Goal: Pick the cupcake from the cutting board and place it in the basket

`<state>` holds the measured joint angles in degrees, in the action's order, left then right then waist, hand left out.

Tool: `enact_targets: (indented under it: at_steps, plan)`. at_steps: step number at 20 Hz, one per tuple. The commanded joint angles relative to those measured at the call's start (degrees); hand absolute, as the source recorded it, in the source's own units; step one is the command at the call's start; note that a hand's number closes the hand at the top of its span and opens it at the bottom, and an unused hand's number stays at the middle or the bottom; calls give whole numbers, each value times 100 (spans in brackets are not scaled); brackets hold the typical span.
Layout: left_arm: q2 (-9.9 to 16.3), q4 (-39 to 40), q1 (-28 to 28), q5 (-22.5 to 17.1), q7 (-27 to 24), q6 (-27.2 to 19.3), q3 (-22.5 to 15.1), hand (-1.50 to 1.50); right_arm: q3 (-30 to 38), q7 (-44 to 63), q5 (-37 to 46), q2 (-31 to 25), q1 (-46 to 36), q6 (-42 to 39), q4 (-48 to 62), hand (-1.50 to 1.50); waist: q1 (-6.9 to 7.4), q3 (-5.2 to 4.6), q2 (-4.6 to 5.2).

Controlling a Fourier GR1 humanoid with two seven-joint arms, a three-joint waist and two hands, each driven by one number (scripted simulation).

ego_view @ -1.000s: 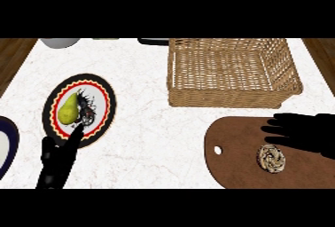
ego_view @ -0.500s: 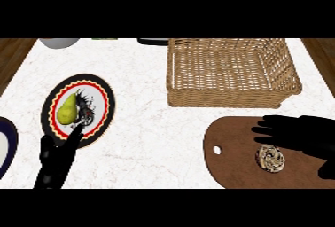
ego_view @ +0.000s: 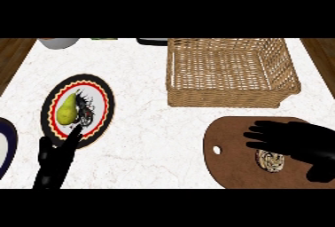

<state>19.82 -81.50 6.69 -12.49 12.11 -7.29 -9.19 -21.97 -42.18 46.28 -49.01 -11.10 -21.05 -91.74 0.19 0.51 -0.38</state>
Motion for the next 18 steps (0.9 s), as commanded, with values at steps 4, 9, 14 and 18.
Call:
enact_targets:
  at_steps: [4,9,14,18]
  plan:
    - [-294,451,-65,131,32,52,-46,0,-245,-200,835,272,-312,54,746,-150,35,-51,60]
    - [-11,156,316,34,-40,314,278,0,-87,-172,1137,400,-17,295,802,-150,11,-50,41]
    - [-420,753,-128,297,-197,171,231,0,-242,-161,1443,975,-76,330,980,-150,-7,-52,48]
    - [-375,405,140,327,-88,235,258,0,-85,-495,1572,961,-176,415,1342,-150,17,-50,48]
